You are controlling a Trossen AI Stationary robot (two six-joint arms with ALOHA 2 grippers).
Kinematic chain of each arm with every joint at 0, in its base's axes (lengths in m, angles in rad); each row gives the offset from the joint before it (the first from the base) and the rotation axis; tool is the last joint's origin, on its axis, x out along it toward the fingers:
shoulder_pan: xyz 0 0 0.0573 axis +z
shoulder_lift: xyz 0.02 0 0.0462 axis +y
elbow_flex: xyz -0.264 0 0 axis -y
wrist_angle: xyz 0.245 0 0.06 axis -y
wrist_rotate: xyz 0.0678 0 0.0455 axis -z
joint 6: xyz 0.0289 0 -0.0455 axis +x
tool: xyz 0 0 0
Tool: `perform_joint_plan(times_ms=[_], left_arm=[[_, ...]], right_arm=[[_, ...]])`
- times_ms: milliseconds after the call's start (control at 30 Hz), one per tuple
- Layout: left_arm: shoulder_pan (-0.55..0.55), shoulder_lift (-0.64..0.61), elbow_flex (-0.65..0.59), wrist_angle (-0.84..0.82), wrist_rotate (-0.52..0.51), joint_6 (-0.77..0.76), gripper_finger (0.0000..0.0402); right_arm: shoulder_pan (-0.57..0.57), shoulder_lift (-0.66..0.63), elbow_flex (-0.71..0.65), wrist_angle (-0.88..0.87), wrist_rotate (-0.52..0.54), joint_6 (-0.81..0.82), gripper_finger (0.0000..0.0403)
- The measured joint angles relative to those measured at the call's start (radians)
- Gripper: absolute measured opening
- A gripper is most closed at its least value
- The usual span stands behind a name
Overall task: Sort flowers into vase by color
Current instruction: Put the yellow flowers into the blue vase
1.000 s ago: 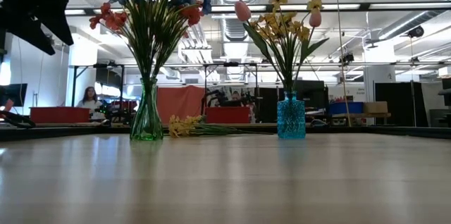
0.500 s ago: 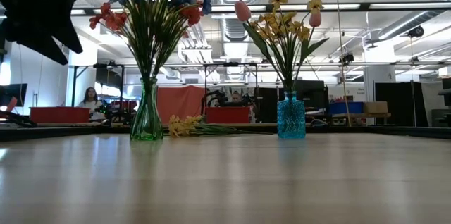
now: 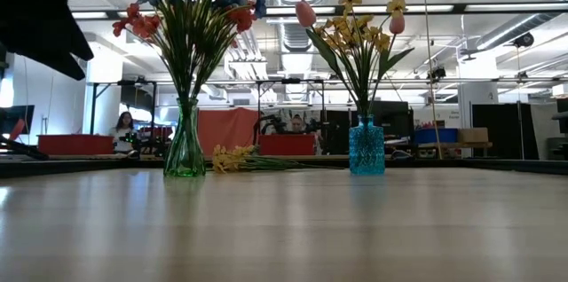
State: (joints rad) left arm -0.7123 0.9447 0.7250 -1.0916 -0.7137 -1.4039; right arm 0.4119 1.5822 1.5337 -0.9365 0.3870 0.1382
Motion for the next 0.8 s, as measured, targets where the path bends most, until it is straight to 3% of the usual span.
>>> perform_joint_plan(times_ms=[300,600,800], left_arm=[[-0.08,0.082,0.024,0.012,0.007,-0.052,0.0335],[-0.087,0.126,0.032,0.015,0.025,-0.054,0.0335],[-0.092,0.129,0.032,0.012,0.025,-0.046,0.0335]], right_arm=[[-0.046,0.298,0.002,0.112,0.354,-0.064,0.0038],[-0.125,0.49,0.0,0.301,0.461,-0.041,0.0038],[-0.223,0.574,0.0,0.485,0.471,-0.156,0.0038]])
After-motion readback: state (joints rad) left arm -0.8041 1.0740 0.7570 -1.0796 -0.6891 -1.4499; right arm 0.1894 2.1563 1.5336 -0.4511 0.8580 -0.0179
